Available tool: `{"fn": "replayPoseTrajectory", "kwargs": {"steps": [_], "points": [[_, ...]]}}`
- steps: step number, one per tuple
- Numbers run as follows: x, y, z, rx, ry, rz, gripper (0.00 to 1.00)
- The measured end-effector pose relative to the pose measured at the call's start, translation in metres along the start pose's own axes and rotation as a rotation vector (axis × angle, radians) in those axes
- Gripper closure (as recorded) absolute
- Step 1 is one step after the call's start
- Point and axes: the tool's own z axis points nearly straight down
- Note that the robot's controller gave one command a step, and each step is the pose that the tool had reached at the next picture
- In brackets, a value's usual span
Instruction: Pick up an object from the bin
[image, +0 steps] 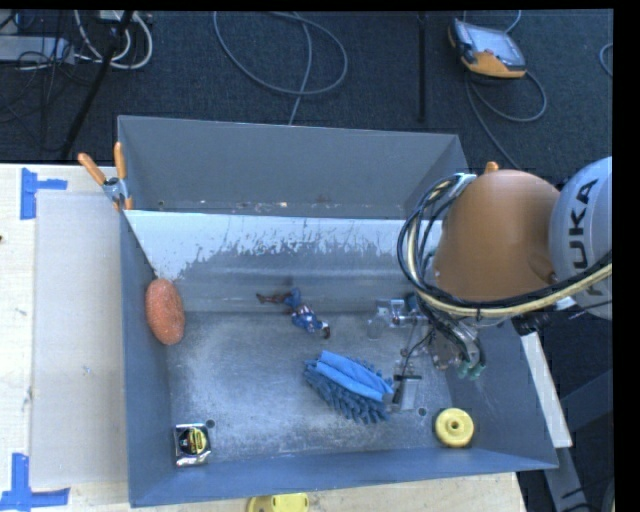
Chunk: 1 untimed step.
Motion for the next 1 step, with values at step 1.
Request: {"fn": "replayPoseTrajectory", "kwargs": {"steps": [1], "points": [[-0.0016,0.0,-0.004,0.0,-0.008,0.0,0.0]]}}
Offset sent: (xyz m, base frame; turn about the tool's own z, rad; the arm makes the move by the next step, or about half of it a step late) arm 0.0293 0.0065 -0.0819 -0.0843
